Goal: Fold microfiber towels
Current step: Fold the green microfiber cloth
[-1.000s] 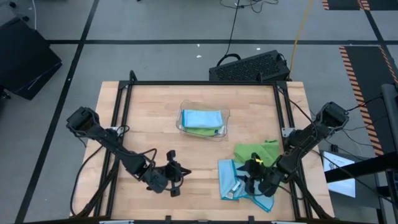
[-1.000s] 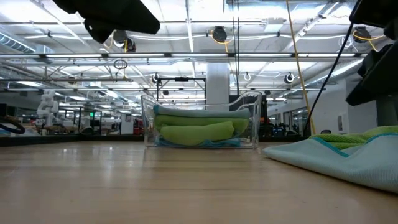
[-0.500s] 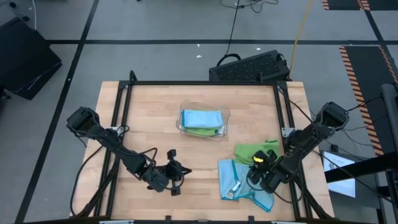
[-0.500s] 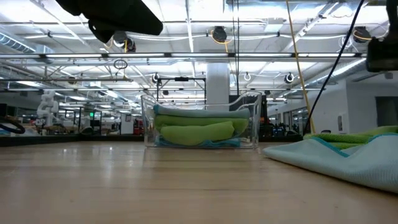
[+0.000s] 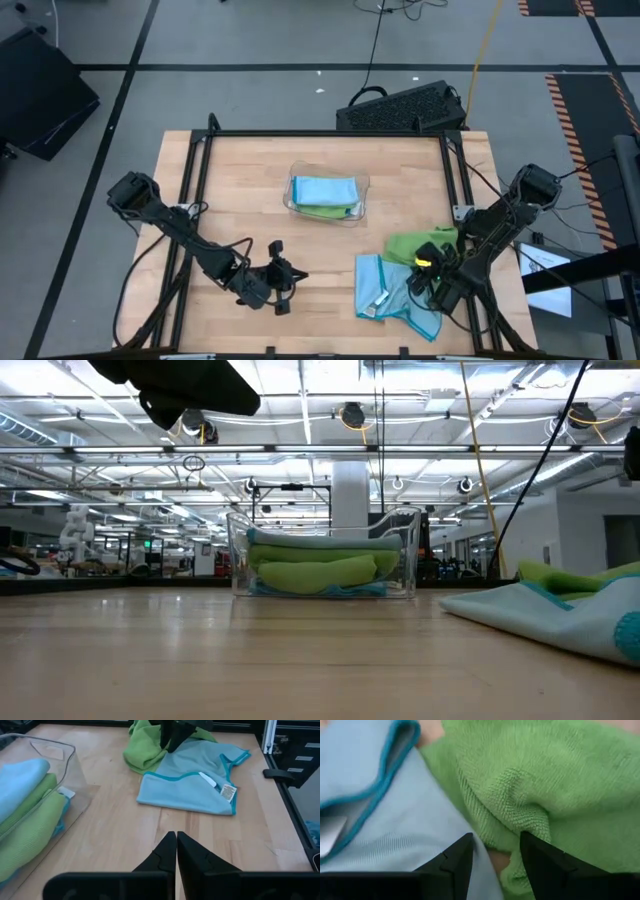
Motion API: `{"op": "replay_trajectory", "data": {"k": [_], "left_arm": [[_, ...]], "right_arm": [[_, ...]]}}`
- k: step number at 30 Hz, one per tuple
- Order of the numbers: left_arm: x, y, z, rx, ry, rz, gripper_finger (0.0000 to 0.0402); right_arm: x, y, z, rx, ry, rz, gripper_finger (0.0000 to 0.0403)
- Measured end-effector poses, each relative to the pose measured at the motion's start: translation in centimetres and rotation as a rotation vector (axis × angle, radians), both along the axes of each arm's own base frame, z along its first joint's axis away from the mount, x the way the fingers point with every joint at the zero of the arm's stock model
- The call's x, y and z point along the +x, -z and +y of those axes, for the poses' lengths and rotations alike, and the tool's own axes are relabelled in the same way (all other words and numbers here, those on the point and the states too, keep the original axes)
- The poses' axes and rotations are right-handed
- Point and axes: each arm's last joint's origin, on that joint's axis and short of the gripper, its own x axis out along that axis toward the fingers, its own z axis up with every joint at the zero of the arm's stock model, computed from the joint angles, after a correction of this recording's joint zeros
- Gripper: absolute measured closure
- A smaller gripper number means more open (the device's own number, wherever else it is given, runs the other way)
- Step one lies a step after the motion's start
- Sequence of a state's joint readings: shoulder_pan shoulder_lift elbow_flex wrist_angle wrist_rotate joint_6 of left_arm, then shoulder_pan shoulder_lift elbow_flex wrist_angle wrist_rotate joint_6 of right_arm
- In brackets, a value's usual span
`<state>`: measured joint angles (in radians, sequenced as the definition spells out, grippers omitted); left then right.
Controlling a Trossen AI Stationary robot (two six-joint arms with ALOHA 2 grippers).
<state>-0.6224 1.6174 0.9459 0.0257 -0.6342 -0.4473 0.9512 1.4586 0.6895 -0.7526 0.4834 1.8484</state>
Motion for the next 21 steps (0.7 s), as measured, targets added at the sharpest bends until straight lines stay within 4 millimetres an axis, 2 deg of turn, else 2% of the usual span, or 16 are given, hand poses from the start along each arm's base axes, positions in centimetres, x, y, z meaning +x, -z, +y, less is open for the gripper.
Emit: {"op": "replay_trajectory", "data": {"k": [5,10,15,18,21], "left_arm": [[0.0,0.0,0.0,-0.001,0.0,0.0,0.0385],[0.0,0.0,0.0,-0.003,-0.001,0.0,0.0385],[0.0,0.0,0.0,-0.002,-0.001,0.0,0.0385],[0.0,0.0,0.0,-0.002,-0.001,0.0,0.0385],[0.0,0.0,0.0,-0.002,-0.002,0.0,0.0385]], "right_arm": [[0.4,-0.2,-0.3,-0.105,-0.025,-0.119,0.0248],[0.7,-0.3,-0.5,-0.154,-0.079,-0.106,0.0248],[0.7,-0.6,-1.2,-0.311,-0.121,-0.168,0.0248],[0.8,-0.6,-1.1,-0.294,-0.117,-0.16,0.0248],[0.8,0.0,-0.9,-0.205,-0.11,-0.132,0.0248]]}}
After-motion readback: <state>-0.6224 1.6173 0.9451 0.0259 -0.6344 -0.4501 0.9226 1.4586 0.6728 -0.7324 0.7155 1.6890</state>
